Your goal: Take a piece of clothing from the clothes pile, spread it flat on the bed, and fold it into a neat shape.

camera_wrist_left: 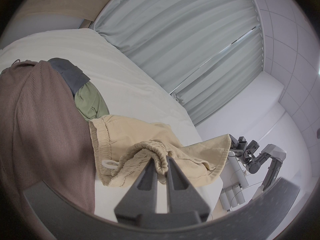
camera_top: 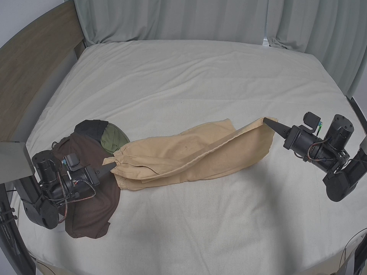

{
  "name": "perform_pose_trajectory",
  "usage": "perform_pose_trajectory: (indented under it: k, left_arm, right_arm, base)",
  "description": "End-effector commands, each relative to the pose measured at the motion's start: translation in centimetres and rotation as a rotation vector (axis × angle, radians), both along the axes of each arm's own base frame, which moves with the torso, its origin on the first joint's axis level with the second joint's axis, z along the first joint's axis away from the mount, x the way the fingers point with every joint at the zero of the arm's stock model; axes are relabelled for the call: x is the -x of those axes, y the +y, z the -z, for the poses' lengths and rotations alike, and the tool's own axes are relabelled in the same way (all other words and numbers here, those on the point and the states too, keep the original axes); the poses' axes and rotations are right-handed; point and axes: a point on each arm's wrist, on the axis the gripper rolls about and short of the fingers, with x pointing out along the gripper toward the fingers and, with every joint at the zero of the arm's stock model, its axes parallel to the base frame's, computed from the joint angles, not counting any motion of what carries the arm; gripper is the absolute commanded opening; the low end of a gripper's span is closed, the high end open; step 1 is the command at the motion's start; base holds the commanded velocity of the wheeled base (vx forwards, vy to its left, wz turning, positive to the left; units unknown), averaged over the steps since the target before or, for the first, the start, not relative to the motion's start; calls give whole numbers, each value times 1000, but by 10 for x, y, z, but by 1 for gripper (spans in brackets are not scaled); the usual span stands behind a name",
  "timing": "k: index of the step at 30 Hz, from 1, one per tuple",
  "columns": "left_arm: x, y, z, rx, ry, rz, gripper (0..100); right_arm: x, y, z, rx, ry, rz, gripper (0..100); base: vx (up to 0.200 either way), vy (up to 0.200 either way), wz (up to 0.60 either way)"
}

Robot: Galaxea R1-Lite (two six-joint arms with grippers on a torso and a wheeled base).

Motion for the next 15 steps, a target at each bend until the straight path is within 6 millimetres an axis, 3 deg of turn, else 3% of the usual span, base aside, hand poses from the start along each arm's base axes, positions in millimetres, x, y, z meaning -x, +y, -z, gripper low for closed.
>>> perform_pose_trajectory:
  k: [1,15]
  left_arm:
    - [-4,-1,-3,21,-1,-12,0]
    - [-16,-12,14,25,43,-28,0]
  right_arm:
    - [-7,0,4,2,10,5,0]
    - [-29,-8,22,9,54,39,0]
  base:
    - [0,0,0]
    - [0,0,0]
